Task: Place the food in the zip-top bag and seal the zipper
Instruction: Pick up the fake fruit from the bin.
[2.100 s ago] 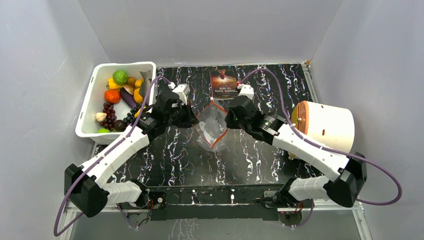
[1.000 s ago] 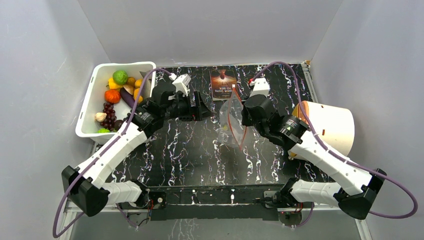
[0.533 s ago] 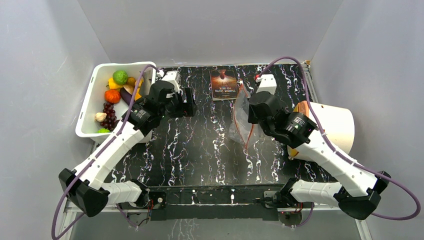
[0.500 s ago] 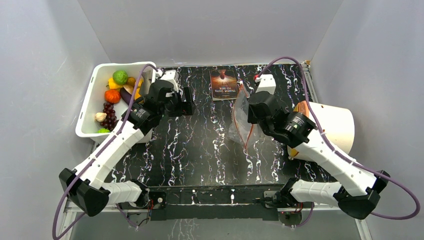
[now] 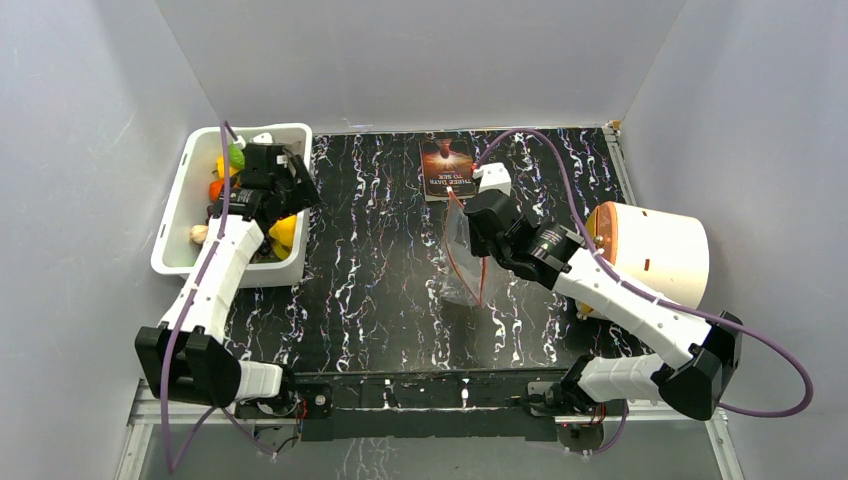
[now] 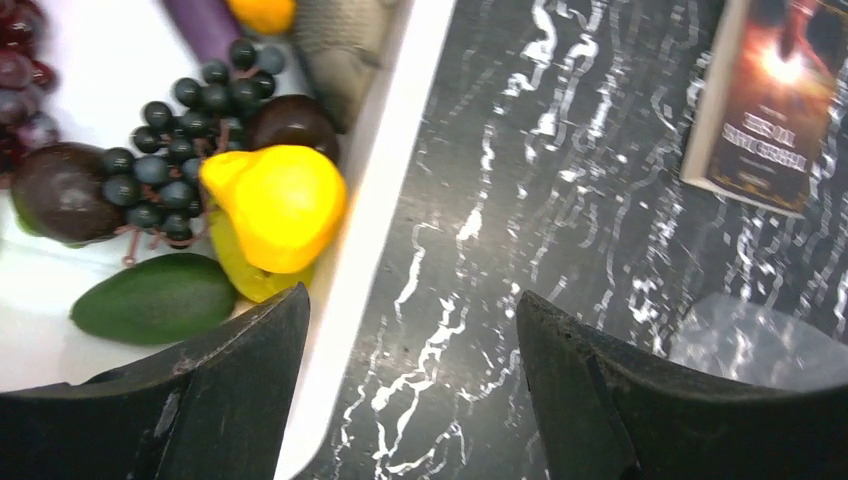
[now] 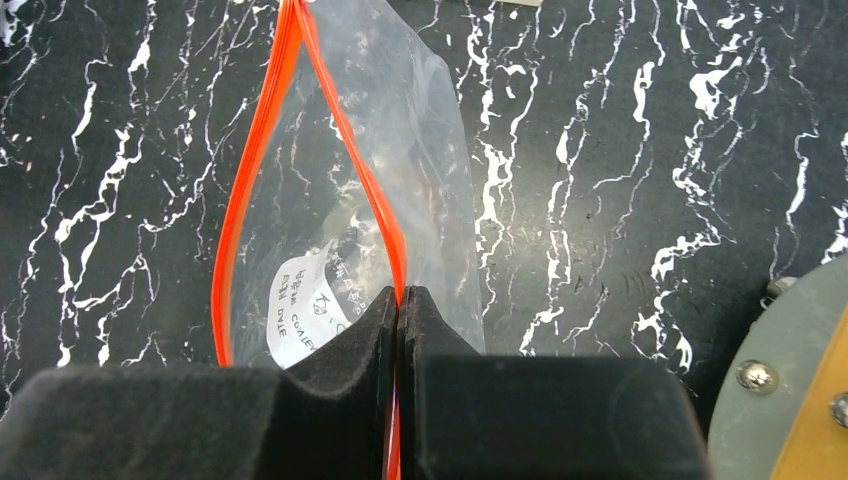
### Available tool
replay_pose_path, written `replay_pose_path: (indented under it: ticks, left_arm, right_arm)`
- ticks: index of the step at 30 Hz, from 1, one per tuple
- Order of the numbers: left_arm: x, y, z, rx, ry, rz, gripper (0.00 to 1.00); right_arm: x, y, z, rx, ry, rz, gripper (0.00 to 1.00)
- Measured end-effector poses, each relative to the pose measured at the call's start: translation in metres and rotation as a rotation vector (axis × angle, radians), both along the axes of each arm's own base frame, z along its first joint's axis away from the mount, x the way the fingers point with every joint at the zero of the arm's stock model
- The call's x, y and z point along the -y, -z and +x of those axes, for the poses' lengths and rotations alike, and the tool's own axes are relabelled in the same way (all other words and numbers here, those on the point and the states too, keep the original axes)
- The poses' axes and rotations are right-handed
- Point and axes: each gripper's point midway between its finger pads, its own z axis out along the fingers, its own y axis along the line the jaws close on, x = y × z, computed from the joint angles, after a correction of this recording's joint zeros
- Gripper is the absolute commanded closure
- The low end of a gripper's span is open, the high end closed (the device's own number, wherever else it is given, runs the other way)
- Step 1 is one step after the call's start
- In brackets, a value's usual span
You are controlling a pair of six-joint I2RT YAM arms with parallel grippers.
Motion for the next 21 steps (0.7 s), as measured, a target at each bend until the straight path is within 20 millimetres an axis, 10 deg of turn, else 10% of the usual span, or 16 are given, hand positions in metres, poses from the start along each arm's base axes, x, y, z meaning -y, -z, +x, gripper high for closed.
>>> replay_pose_path:
  ticks: [11,21]
  left_arm:
    - [-0.067,0.030,0.009,-0.078,-0.160,-0.020,0.29]
    - [-0.070,0.081,0.011,-0.172,-0.138,-0.118,0.29]
  right_arm:
    - [-0.017,0.005,-0.004,-0.016,-0.077,0.052,1.00]
    - [-0.018,0.004,-0.003,-0.010,-0.089,0.052,1.00]
